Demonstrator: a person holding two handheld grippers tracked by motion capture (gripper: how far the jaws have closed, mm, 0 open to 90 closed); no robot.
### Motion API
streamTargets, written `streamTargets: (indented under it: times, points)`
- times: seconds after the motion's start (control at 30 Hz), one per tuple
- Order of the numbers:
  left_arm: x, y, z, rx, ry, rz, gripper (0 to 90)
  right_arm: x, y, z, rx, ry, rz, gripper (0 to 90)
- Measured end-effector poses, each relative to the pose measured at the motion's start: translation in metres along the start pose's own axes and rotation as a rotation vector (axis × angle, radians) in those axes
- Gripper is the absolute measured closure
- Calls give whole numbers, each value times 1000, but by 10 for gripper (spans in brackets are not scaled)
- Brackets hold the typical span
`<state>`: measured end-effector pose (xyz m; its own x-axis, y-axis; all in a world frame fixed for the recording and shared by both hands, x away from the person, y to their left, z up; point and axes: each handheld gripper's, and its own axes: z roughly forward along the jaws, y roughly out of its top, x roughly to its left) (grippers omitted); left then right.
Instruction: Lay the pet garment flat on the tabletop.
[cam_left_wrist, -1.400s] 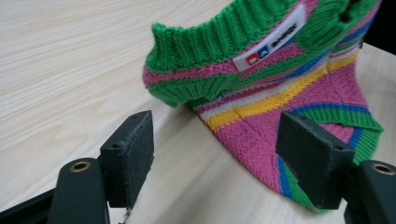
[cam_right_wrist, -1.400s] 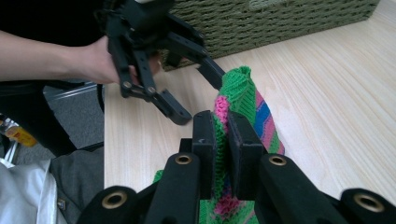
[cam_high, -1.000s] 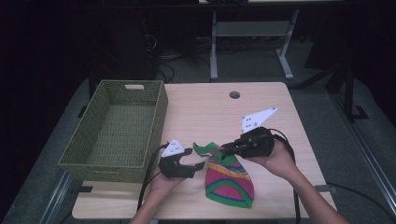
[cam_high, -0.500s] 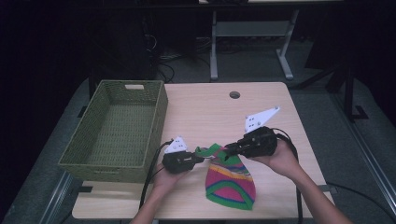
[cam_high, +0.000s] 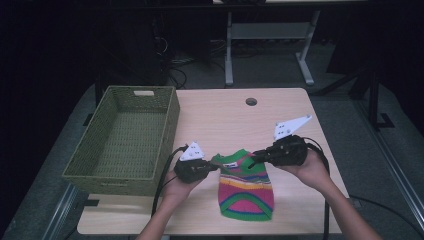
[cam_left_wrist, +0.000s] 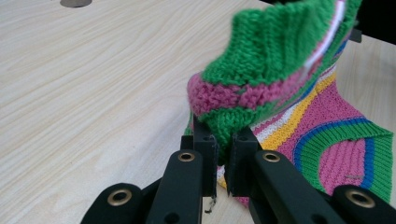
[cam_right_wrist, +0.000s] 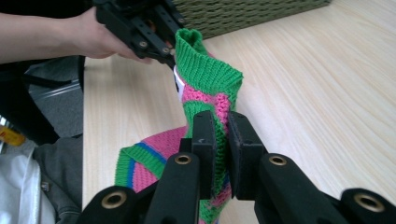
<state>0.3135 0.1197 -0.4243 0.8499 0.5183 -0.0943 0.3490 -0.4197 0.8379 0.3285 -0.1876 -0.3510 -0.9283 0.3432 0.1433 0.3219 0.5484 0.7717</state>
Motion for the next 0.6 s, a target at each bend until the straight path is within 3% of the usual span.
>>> streamTargets:
  times: [0.37,0.6]
  points:
    - [-2,14,2,17,5,23,848,-16,-9,-8,-7,-31,36,817]
    - [2,22,5,41,27,13,849,-29,-9,-8,-9,-42,59,817]
